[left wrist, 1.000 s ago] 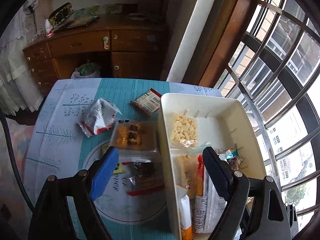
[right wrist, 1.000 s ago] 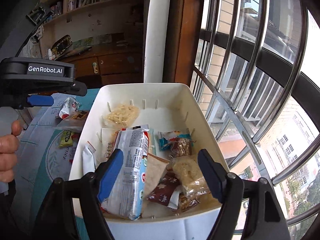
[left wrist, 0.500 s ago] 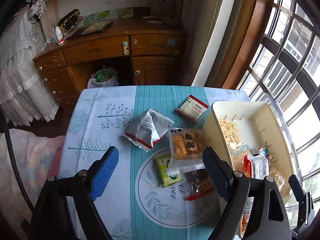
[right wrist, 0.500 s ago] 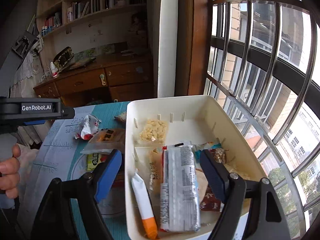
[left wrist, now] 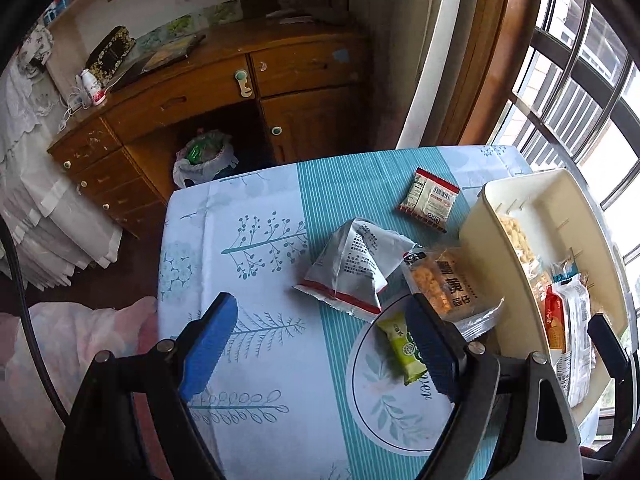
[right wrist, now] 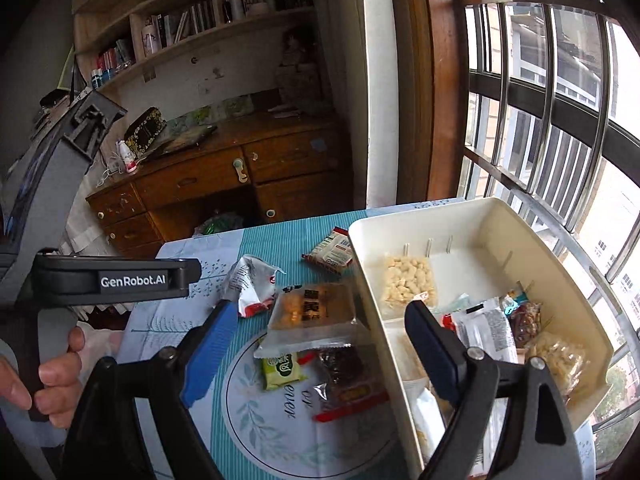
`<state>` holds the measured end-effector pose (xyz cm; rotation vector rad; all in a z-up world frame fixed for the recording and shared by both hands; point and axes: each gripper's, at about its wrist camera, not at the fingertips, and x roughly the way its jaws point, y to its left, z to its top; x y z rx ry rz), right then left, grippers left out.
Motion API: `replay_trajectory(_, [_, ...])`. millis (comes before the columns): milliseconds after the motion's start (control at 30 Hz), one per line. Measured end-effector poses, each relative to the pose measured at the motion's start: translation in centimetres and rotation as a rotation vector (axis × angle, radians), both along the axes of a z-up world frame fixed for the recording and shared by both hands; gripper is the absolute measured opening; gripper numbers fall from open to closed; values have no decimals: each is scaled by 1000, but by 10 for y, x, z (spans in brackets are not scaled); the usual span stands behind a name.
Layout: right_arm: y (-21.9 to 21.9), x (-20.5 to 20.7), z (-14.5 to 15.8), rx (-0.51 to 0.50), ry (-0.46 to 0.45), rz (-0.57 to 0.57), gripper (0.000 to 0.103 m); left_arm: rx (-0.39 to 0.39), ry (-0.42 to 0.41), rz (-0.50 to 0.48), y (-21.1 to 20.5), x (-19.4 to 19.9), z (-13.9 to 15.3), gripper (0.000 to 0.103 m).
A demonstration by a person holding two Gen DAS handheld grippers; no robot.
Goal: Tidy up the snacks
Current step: 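Grasp the white-and-red chip bag with the left tool while the right tool grasps the clear crab-roe snack pack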
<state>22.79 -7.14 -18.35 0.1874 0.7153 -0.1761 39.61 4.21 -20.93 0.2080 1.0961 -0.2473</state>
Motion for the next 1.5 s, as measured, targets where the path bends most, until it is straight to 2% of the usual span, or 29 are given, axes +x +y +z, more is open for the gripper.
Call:
replay_trajectory(233, [13, 24, -13, 5, 43, -17, 88, 74, 58, -82, -11, 33, -20, 85])
replay_trajectory(433, [20, 42, -28, -31, 87, -18, 92, 43, 133, -113, -20, 62, -48, 85])
replay_trajectory(633, [24, 52, -44, -69, 144, -13, 93, 73, 211, -136, -30, 72, -84, 85])
replay_trajectory(733, [25, 57, -51, -84, 164, -24, 93, 54, 240, -133, -30, 75, -95, 85])
replay_trajectory(1033, [31, 66, -72, -117, 212, -59, 93, 24, 278, -136, -30, 83, -121, 85])
replay_trajectory(1200, [30, 70, -80, -144, 217, -76, 93, 2, 258, -133, -29, 86, -122, 86])
replay_trajectory(1500, [34, 79, -93, -197, 225, -68, 99, -50, 254, -114, -21, 88, -125, 86])
